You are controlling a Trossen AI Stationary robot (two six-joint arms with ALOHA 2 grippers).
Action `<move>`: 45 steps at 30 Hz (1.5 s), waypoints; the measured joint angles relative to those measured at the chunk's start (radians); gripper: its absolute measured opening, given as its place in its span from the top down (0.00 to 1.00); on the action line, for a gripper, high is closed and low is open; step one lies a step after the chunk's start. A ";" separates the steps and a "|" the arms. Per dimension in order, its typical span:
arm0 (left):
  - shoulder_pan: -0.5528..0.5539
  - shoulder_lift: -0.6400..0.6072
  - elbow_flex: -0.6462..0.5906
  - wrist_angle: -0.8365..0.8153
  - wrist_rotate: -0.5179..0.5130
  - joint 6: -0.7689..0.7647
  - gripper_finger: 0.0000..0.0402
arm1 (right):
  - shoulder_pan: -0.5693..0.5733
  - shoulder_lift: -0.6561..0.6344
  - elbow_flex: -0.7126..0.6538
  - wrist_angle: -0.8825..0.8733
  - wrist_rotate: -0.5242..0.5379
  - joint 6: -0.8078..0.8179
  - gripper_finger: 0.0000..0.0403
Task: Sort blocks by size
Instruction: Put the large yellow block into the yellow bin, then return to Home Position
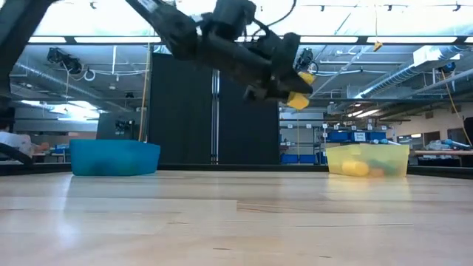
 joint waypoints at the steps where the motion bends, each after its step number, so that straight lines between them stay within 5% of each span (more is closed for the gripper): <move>1: 0.032 0.024 0.014 0.039 0.034 -0.010 0.68 | 0.005 0.000 0.000 0.014 0.004 -0.012 0.58; 9: 0.156 0.321 0.371 0.098 0.290 -0.106 0.68 | 0.014 0.003 0.001 0.058 0.011 -0.081 0.58; 25: 0.208 0.784 1.119 -0.184 0.340 -0.184 0.68 | 0.014 0.003 0.001 0.144 0.010 -0.256 0.58; 32: 0.233 0.781 1.095 -0.161 0.339 -0.180 0.30 | 0.011 0.003 0.000 0.158 0.016 -0.292 0.58; 35: 0.242 0.761 1.095 -0.167 0.346 -0.178 0.25 | 0.007 0.003 0.000 0.156 0.017 -0.293 0.58; 38: 0.243 0.718 1.095 -0.173 0.376 -0.144 0.37 | 0.007 0.003 0.000 0.155 0.015 -0.287 0.58; 43: 0.240 0.625 1.097 -0.260 0.489 -0.033 0.85 | 0.000 0.003 0.000 0.159 0.002 -0.281 0.59; 45: 0.236 0.599 1.097 -0.299 0.546 -0.009 0.96 | -0.010 0.003 0.000 0.159 -0.017 -0.271 0.59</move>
